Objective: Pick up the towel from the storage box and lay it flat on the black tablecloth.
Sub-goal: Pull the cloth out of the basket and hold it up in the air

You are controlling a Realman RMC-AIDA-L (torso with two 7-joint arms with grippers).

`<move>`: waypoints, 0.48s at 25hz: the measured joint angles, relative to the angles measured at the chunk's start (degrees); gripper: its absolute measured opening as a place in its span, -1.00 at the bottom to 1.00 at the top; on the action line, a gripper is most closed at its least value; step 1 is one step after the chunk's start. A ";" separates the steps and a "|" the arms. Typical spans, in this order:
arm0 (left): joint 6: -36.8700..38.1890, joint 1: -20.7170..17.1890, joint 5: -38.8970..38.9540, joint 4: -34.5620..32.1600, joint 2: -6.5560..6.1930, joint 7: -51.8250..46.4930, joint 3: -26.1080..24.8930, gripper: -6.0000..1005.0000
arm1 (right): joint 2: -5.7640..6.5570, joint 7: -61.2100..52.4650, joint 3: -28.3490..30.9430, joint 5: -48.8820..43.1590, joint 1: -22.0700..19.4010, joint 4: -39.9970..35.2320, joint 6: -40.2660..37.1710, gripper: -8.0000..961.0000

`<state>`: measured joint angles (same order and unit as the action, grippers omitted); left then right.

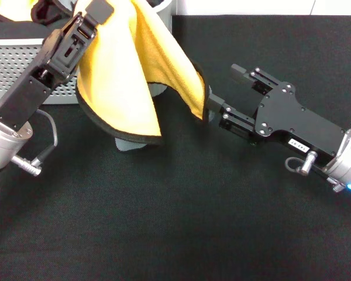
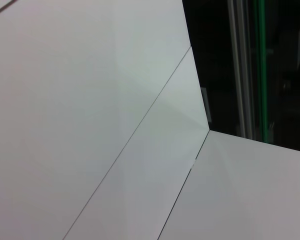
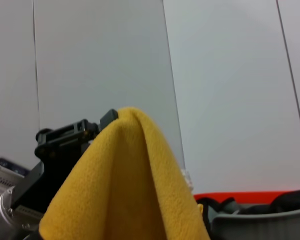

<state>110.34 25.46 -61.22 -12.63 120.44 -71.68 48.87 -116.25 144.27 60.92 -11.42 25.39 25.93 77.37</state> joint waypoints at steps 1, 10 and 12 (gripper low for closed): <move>0.00 0.11 0.00 0.10 -0.02 0.09 -0.07 -0.81 | -0.03 -0.14 -0.14 0.00 0.13 0.00 -0.30 0.46; -0.31 0.29 0.75 0.21 0.00 2.24 -0.33 -0.79 | -0.03 -0.25 -1.89 0.08 1.17 0.85 -0.86 0.43; -0.47 0.46 1.00 0.22 0.02 2.46 -0.35 -0.79 | -0.03 -0.34 -2.19 0.10 1.25 0.89 -1.19 0.42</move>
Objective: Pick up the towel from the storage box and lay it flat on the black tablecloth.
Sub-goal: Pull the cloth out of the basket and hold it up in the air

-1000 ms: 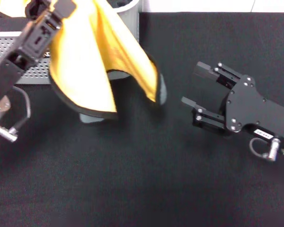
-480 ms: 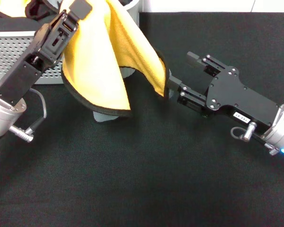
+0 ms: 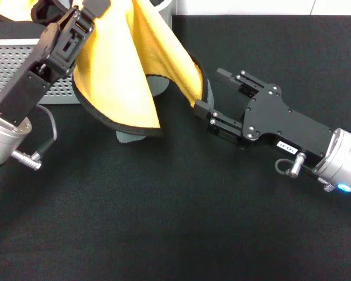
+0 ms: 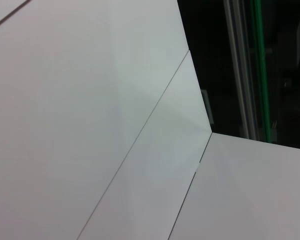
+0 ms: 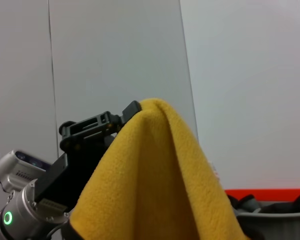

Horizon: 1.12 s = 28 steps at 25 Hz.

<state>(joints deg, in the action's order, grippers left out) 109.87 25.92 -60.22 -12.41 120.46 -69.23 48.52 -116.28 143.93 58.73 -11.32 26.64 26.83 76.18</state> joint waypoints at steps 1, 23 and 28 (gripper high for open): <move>-0.09 0.09 0.13 0.01 0.00 0.03 0.03 -0.79 | 0.00 0.05 -0.21 0.05 0.04 0.08 -0.17 0.42; -0.02 0.14 -0.50 0.02 -0.22 0.06 0.26 -0.76 | 0.00 0.36 0.28 5.70 -1.26 -1.13 -3.12 0.32; 0.07 0.00 -1.15 0.02 -0.23 0.06 0.56 -0.75 | 0.00 0.38 0.27 5.74 -1.01 -1.16 -3.10 0.30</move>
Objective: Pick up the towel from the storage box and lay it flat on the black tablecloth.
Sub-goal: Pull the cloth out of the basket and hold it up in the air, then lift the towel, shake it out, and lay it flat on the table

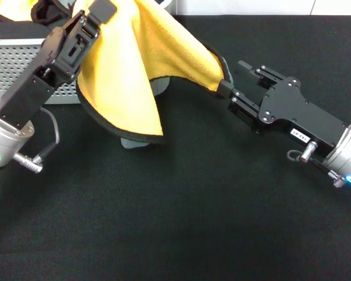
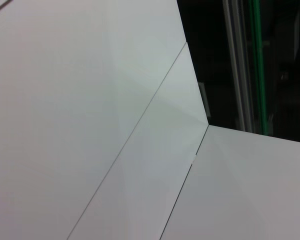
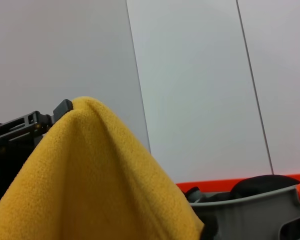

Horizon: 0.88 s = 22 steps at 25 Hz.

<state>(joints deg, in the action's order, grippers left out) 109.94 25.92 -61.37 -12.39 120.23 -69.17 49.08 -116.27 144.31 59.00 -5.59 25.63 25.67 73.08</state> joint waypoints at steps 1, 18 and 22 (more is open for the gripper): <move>0.01 -0.06 -0.02 0.00 0.00 0.00 0.14 -0.75 | 0.00 0.00 0.00 0.01 0.03 0.02 0.00 0.30; 0.01 -1.11 0.02 0.09 -0.05 0.17 2.11 -0.73 | 0.31 3.12 0.00 2.22 -1.38 -0.44 5.02 -0.79; -0.19 -2.95 -0.36 0.09 -0.25 1.80 4.19 -0.72 | 2.30 1.32 1.20 1.89 0.19 -0.39 9.58 -0.93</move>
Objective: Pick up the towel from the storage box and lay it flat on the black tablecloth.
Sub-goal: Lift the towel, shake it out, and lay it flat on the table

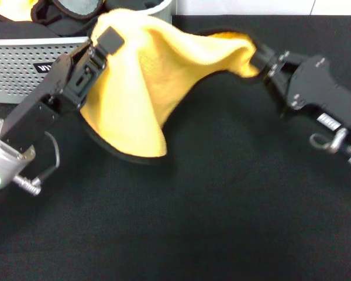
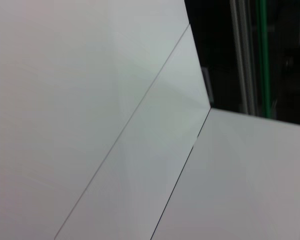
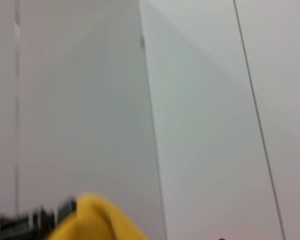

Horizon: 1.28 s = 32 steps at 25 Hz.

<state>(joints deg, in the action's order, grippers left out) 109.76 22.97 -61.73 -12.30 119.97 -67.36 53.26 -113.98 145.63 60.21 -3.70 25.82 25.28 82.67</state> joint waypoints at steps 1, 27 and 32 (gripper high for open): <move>-0.03 -0.58 -0.32 0.03 0.00 0.56 0.28 -0.72 | 0.78 -0.41 0.20 -0.10 0.49 -0.08 1.53 -0.94; -15.16 -3.94 -2.61 6.65 0.26 12.34 2.49 -0.68 | 8.13 -13.77 10.97 -8.62 6.31 1.49 13.30 -0.94; -14.39 -3.28 -3.33 6.73 0.31 12.04 4.42 -0.68 | 9.74 -21.86 23.66 -20.85 8.74 3.76 13.93 -0.94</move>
<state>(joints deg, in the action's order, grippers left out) 95.37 19.69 -65.07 -5.57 120.29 -55.32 57.68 -104.24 123.77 83.87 -24.55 34.56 29.04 96.60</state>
